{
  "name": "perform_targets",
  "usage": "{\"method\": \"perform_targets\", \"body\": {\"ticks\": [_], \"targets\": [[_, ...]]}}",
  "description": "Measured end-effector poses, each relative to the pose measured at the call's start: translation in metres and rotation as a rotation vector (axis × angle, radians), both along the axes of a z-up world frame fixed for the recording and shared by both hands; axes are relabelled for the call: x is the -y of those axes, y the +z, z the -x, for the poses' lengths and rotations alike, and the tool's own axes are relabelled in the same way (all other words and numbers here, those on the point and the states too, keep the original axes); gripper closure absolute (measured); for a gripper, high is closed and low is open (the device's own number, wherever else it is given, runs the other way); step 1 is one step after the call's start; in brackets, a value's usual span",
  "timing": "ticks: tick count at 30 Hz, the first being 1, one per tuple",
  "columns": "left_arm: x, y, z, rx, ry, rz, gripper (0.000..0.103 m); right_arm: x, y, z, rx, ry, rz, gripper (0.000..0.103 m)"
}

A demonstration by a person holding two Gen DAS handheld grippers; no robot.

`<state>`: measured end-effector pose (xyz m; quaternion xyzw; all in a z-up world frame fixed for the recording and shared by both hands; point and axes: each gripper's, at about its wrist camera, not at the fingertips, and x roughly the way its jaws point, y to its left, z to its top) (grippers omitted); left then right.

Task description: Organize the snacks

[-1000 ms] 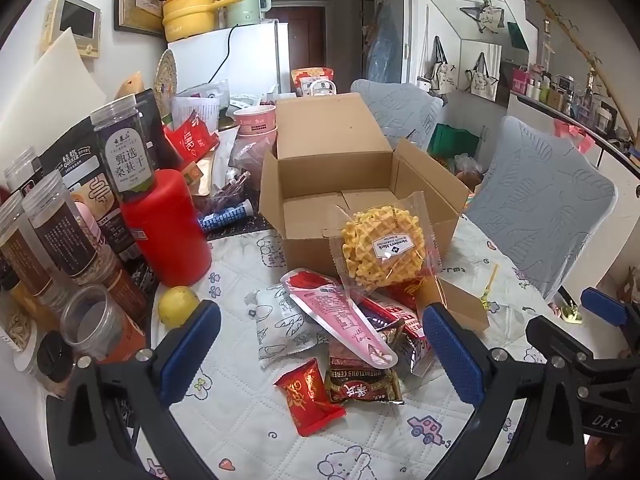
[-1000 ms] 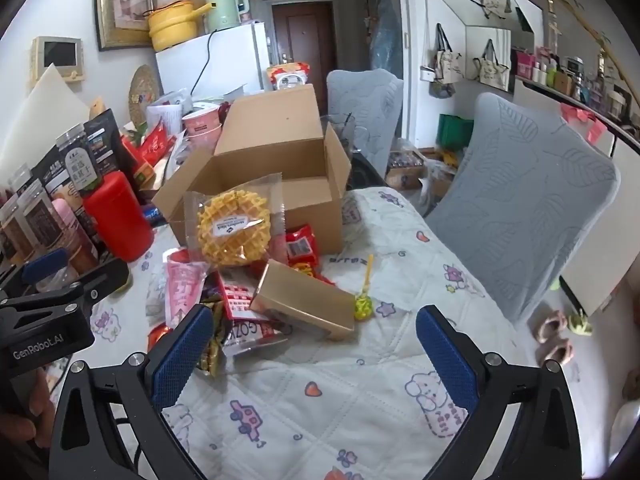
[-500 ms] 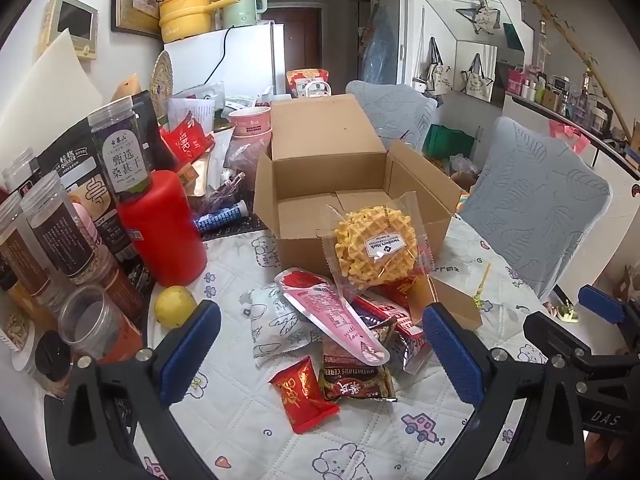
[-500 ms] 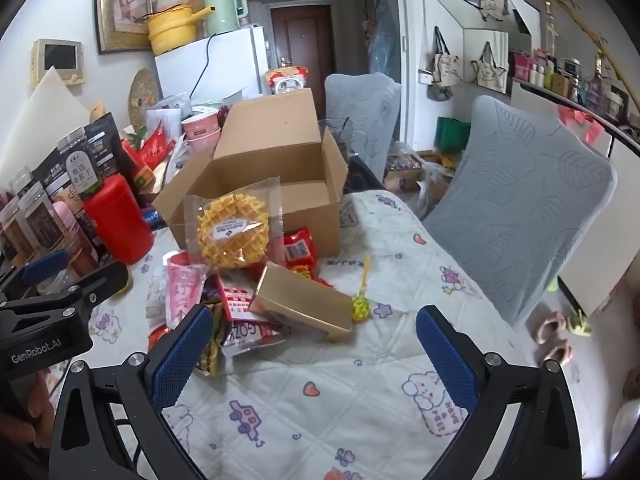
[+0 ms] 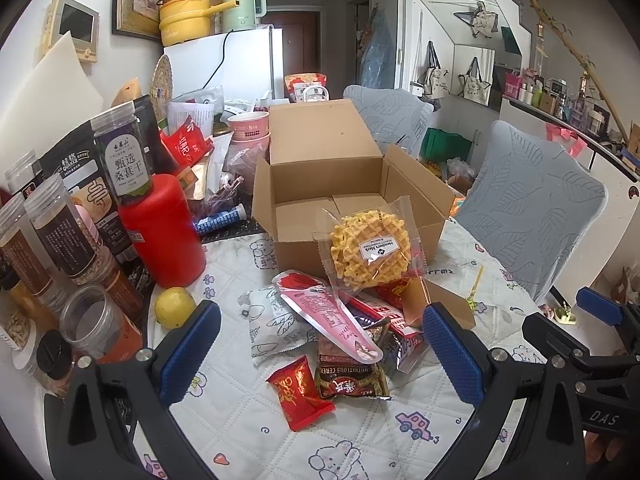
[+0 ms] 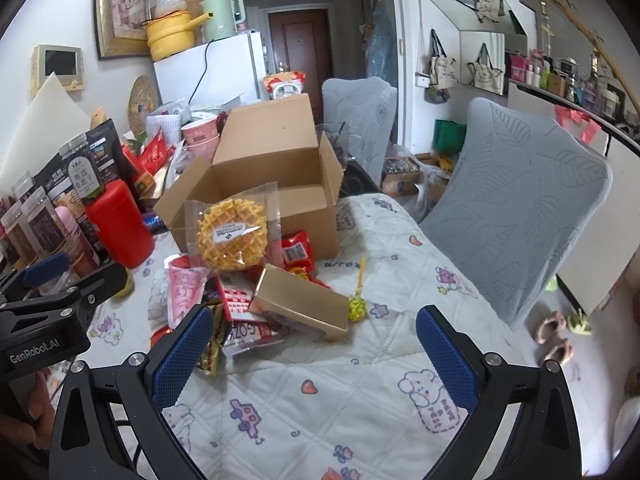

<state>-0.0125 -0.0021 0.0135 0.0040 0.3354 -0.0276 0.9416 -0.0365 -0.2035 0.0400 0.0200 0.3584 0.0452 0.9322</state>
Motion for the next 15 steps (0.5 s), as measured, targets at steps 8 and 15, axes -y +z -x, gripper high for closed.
{"method": "perform_targets", "body": {"ticks": [8,15], "targets": [[0.0006,0.0013,0.0027,0.005,-0.003,0.002,0.0,0.0,0.0016,0.0039,0.005,-0.002,-0.001,0.0],[0.0011,0.002,0.0056,0.007,-0.003,0.004,0.0,0.0006,0.002,0.0049,0.005,-0.001,-0.003,0.0]]}}
